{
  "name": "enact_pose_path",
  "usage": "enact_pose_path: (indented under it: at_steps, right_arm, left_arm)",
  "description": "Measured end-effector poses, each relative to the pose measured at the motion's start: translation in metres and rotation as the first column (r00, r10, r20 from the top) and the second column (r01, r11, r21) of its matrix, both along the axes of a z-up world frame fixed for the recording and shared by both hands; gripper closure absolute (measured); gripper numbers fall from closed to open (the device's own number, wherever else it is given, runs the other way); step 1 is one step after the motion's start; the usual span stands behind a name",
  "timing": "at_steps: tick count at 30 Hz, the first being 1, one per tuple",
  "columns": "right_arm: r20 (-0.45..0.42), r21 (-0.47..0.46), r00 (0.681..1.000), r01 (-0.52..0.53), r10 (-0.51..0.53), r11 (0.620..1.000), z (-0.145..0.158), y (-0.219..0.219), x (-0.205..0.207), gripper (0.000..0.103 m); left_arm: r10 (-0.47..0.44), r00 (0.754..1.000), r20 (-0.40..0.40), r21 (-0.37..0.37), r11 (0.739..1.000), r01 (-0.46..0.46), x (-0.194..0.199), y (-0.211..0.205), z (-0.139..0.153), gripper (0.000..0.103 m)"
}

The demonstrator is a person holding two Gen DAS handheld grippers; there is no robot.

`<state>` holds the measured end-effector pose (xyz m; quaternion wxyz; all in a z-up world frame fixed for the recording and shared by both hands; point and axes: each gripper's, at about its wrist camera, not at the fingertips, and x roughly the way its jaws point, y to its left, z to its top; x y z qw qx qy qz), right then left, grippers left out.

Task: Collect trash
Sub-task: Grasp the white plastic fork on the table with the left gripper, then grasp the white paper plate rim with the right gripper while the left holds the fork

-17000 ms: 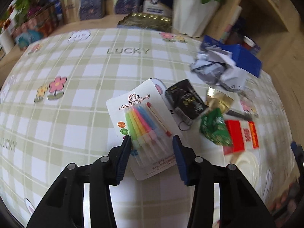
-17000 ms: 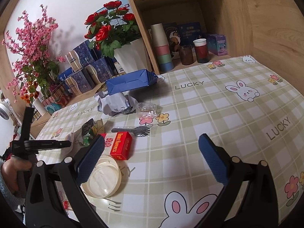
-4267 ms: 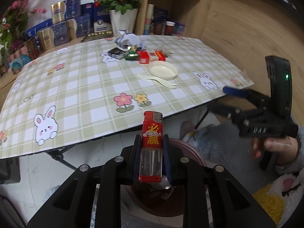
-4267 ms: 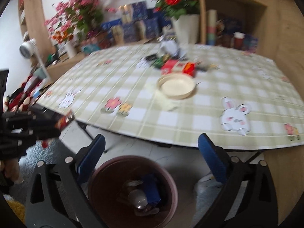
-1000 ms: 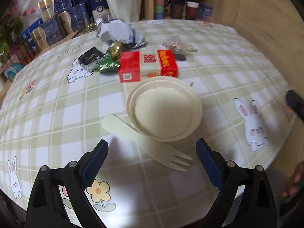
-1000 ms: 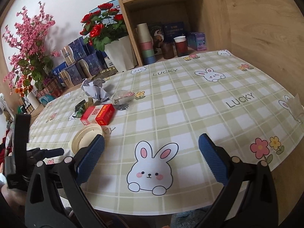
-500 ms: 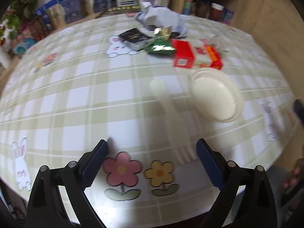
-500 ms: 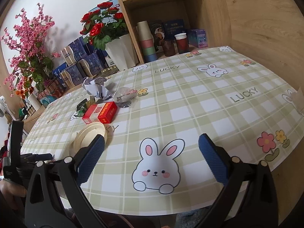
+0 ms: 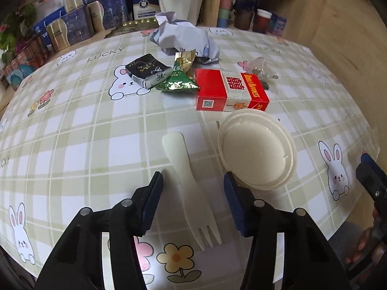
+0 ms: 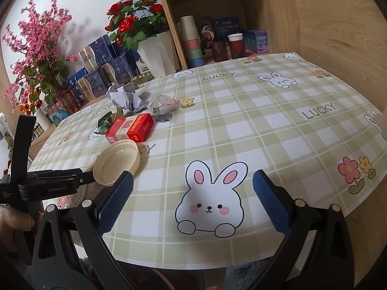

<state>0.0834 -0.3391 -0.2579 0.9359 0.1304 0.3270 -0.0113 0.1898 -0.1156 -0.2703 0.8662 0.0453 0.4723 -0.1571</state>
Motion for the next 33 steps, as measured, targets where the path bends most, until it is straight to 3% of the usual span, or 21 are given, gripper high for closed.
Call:
enact_pose_path:
  at_steps: [1,2,3,5,8,14,18,25,28,33]
  right_arm:
    - [-0.003,-0.008,1.0,-0.006,0.006,1.0,0.0,0.002,0.001,0.006]
    - [-0.009,-0.016,1.0,-0.017,0.017,1.0,-0.001,0.006,0.002,0.006]
    - [-0.014,-0.021,0.999,-0.03,0.029,0.999,-0.003,0.01,0.003,0.006]
    - [-0.026,-0.042,0.998,-0.057,0.056,0.997,-0.005,0.019,0.004,0.006]
    - [-0.037,-0.072,0.995,-0.099,0.096,0.993,-0.005,0.033,0.007,0.006]
    - [-0.137,-0.091,0.963,-0.245,0.231,0.965,-0.009,0.074,0.033,0.006]
    - [-0.202,-0.134,0.926,-0.35,0.32,0.927,-0.01,0.107,0.055,0.006]
    - [-0.354,-0.202,0.888,-0.378,0.293,0.903,-0.021,0.137,0.106,0.006]
    - [-0.351,-0.183,0.898,-0.345,0.267,0.921,-0.025,0.136,0.119,0.006]
    - [-0.314,-0.171,0.92,-0.298,0.235,0.939,-0.027,0.132,0.126,0.004]
  left_arm:
    - [0.009,1.0,0.007,-0.002,1.0,-0.009,-0.001,0.005,-0.001,0.065]
    - [0.029,0.999,0.013,-0.01,1.0,-0.029,-0.003,0.011,-0.001,0.084]
    - [0.052,0.999,0.002,-0.054,0.997,-0.052,-0.003,0.021,-0.001,0.086]
    - [0.093,0.995,-0.025,-0.134,0.986,-0.096,-0.003,0.037,-0.003,0.086]
    - [0.121,0.993,-0.008,-0.189,0.974,-0.121,-0.01,0.058,0.006,0.086]
    - [0.161,0.986,0.05,-0.236,0.961,-0.145,-0.026,0.091,0.032,0.086]
    - [0.209,0.976,0.057,-0.282,0.942,-0.185,-0.033,0.116,0.042,0.086]
    - [0.267,0.962,0.06,-0.315,0.919,-0.236,-0.047,0.143,0.043,0.086]
    - [0.276,0.961,0.025,-0.34,0.906,-0.251,-0.052,0.15,0.034,0.086]
    - [0.259,0.966,-0.006,-0.344,0.906,-0.245,-0.057,0.148,0.021,0.087]
